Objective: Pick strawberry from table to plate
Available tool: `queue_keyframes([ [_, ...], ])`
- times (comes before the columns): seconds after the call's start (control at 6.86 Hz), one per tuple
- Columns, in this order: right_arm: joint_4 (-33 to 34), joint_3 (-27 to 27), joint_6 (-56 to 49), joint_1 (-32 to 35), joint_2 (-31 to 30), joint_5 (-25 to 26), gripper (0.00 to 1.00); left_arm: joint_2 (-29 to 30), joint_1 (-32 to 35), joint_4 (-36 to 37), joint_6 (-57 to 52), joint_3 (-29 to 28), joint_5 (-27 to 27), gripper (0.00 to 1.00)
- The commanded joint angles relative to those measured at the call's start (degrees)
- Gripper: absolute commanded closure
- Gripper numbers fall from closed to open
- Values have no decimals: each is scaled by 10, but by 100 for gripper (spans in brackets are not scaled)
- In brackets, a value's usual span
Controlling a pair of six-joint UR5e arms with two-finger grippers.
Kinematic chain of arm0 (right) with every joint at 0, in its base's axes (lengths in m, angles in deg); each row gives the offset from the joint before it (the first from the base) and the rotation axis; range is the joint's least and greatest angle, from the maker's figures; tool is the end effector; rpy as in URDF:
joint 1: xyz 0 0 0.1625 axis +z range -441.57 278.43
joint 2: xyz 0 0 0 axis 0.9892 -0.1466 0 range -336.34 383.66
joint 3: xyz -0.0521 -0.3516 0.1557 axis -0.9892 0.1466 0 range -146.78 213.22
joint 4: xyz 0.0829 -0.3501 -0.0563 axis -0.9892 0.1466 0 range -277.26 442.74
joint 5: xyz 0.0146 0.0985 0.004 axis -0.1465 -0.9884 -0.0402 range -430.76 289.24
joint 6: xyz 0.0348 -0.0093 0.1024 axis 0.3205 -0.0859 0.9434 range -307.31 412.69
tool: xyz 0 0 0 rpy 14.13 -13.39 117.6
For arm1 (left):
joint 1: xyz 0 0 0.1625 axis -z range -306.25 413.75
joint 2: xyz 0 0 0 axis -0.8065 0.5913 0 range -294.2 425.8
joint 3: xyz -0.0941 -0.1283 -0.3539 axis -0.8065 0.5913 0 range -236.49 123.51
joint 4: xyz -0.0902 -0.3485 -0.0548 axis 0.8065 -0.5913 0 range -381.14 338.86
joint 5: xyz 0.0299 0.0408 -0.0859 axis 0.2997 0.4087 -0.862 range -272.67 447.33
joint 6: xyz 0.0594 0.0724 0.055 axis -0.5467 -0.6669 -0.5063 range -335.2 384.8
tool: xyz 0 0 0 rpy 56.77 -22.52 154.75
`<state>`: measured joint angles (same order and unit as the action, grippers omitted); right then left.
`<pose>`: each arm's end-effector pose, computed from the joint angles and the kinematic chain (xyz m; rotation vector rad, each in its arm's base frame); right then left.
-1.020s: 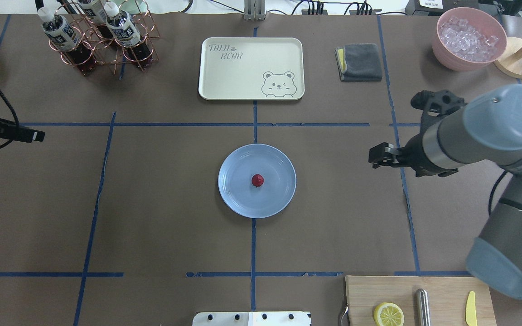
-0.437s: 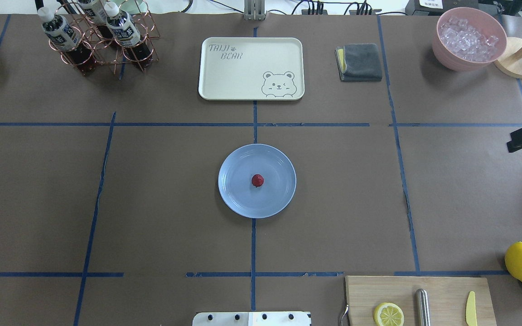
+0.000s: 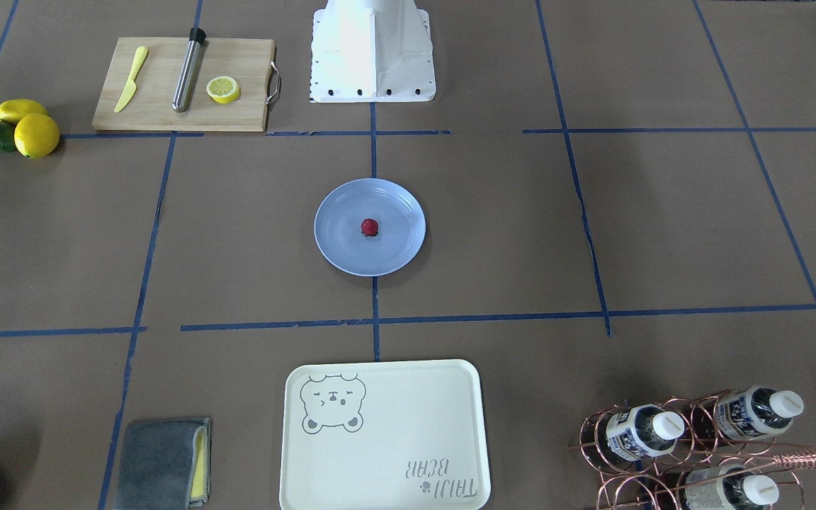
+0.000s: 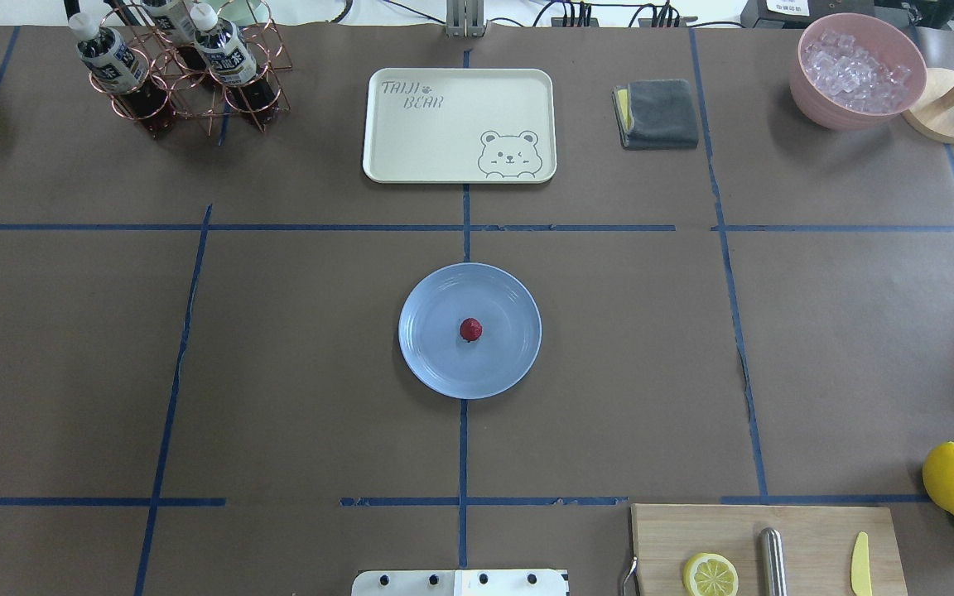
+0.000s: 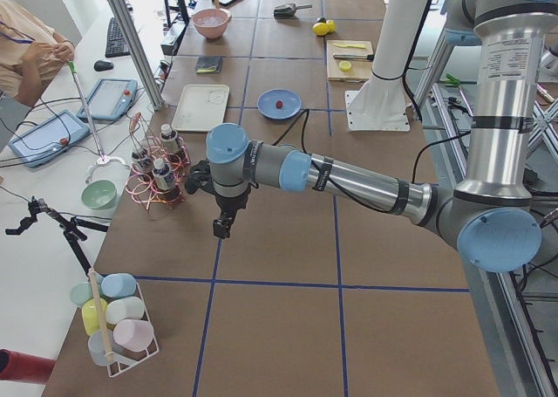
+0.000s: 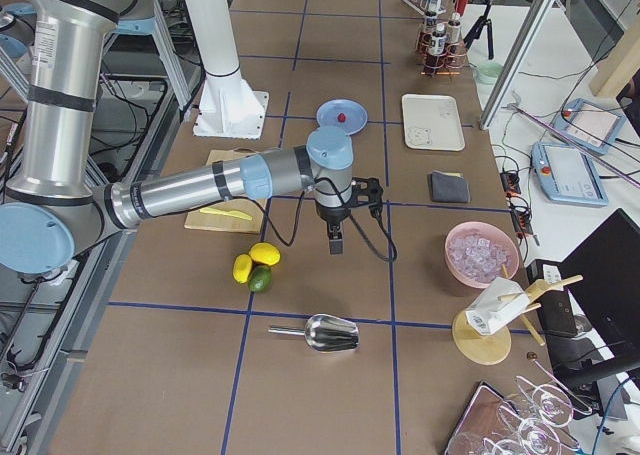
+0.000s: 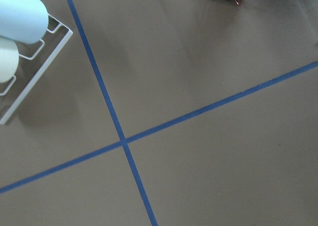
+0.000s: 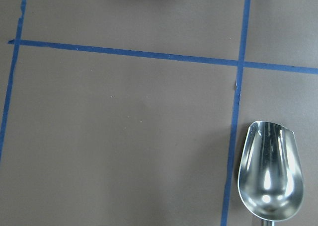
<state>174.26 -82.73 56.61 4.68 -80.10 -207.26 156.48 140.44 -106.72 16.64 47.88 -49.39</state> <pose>0.0315 -0.3536 0.5228 0.1213 -0.8192 -0.0729 -0.0285 -0.4460 0.5174 0.2101 0.8073 0.2641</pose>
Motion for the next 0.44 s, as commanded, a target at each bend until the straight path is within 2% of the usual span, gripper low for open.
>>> queue_keyframes([
  [0.0,0,2,-36,21,-17,-8,0,-6,2,4,30,0,-13,0],
  [0.29,-4,12,-24,19,-13,-7,0,-6,2,4,25,0,-12,0],
])
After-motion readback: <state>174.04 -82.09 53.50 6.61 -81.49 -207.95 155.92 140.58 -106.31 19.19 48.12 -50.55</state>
